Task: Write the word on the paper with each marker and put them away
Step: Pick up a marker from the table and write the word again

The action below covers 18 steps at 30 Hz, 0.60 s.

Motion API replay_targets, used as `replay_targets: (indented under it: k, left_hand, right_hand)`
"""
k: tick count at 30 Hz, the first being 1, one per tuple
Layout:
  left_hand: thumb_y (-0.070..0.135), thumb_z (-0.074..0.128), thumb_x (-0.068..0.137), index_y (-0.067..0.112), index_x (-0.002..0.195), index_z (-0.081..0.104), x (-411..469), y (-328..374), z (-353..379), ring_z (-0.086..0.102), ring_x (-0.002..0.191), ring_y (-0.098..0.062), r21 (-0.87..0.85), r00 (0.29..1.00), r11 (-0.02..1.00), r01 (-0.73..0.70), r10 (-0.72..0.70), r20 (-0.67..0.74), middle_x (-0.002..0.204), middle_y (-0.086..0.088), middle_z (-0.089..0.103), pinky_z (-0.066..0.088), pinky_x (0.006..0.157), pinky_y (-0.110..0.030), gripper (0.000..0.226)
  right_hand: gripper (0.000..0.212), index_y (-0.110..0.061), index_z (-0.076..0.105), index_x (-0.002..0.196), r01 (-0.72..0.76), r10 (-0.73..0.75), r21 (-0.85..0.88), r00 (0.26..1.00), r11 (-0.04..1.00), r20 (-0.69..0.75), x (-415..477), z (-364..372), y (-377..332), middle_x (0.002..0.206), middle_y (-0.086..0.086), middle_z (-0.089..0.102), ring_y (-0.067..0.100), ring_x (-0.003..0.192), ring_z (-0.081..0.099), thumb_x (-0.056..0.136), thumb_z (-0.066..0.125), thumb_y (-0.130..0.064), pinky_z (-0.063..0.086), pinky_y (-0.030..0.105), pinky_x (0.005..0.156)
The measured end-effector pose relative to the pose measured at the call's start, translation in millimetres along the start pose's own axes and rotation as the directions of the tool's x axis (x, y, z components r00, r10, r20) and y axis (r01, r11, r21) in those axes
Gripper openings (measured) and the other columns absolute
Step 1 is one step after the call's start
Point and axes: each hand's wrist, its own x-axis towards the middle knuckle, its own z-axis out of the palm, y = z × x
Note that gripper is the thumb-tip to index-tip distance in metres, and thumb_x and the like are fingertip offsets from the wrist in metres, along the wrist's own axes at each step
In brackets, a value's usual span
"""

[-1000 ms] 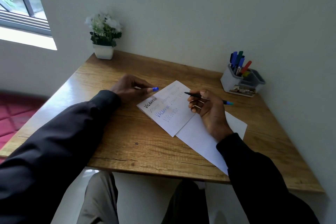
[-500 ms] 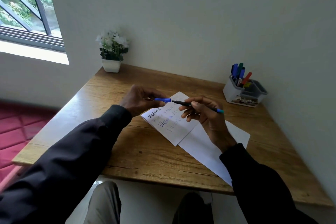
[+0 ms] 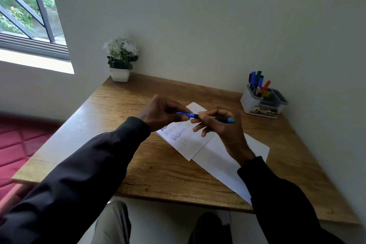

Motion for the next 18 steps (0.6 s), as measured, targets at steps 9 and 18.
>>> replay_targets:
  k: [9, 18]
  left_hand:
    - [0.006, 0.076, 0.081, 0.017, 0.096, 0.077, 2.1, 9.0, 5.5, 0.072, 0.081, -0.011, 0.014, 0.999, 1.000, 0.017, -0.016, -0.049, 0.089, 0.003, 0.075, 0.059, 0.068, -0.023, 0.018]
    - [0.014, 0.080, 0.078, 0.029, 0.091, 0.077, 33.7, 18.0, -2.4, 0.068, 0.075, -0.006, 0.118, 0.987, 0.989, 0.088, -0.070, -0.142, 0.084, 0.008, 0.074, 0.055, 0.068, -0.021, 0.019]
  right_hand:
    - [0.011, 0.004, 0.071, 0.095, 0.017, -0.011, 0.079, 0.996, 0.997, -0.085, -4.2, 9.7, 14.3, 0.082, 0.019, 0.074, 0.030, 0.066, 0.071, 0.096, 0.066, -0.006, 0.060, 0.032, 0.060]
    - [0.013, -0.004, 0.077, 0.100, -0.105, 0.088, -0.097, 0.982, 0.990, -0.169, 23.9, -36.1, -1.2, 0.086, 0.005, 0.079, 0.024, 0.071, 0.073, 0.095, 0.070, -0.015, 0.060, 0.031, 0.064]
